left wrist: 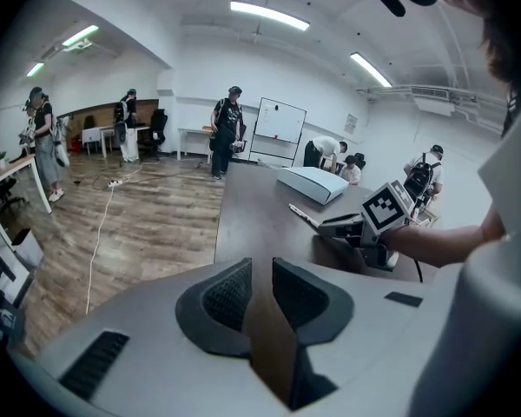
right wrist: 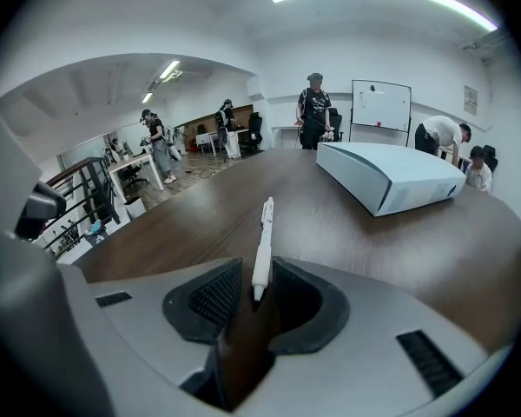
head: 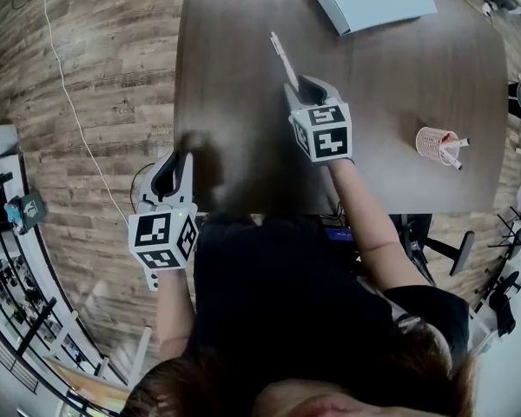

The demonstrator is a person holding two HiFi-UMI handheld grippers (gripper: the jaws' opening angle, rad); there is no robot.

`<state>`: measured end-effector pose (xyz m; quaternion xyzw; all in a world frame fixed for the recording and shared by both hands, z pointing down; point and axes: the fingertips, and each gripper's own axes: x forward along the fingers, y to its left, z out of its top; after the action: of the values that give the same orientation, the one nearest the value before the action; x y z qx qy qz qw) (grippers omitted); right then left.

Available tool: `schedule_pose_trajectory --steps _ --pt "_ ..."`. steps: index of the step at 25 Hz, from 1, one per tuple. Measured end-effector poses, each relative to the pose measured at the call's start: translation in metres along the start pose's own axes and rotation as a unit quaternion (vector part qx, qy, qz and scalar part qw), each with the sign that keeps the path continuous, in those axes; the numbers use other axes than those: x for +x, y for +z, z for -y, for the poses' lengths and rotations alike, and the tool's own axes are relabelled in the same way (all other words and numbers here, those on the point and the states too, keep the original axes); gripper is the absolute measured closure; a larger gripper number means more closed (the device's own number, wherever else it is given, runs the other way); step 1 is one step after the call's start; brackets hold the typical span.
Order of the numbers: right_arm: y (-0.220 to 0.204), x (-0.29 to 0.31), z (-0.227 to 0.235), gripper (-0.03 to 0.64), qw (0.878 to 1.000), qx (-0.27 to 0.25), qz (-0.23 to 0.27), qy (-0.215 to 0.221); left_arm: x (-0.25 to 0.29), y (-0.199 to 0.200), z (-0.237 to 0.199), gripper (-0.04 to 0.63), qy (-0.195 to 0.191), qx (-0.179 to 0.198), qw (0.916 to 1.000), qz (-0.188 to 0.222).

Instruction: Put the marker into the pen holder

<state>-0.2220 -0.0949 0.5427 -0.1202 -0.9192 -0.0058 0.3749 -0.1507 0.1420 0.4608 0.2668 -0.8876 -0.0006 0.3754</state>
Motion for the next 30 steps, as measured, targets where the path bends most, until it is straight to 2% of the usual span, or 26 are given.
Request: schedule_pose_trajectory --steps 8,14,20,30 --pt "-0.005 0.005 -0.003 0.502 1.000 -0.010 -0.013 -0.009 0.000 -0.003 -0.005 0.505 0.001 -0.003 1.0000 -0.002" --pt "-0.006 0.007 -0.006 0.546 1.000 -0.019 -0.014 -0.008 0.000 -0.004 -0.003 0.503 -0.009 -0.002 1.0000 0.000" --pt "-0.002 -0.002 -0.010 0.548 1.000 -0.023 -0.009 0.000 -0.001 0.002 -0.005 0.503 -0.012 0.002 0.9999 0.007" --pt "0.019 -0.049 -0.023 0.548 0.999 -0.021 0.030 0.026 0.006 0.035 0.017 0.520 -0.048 0.040 0.9976 0.029"
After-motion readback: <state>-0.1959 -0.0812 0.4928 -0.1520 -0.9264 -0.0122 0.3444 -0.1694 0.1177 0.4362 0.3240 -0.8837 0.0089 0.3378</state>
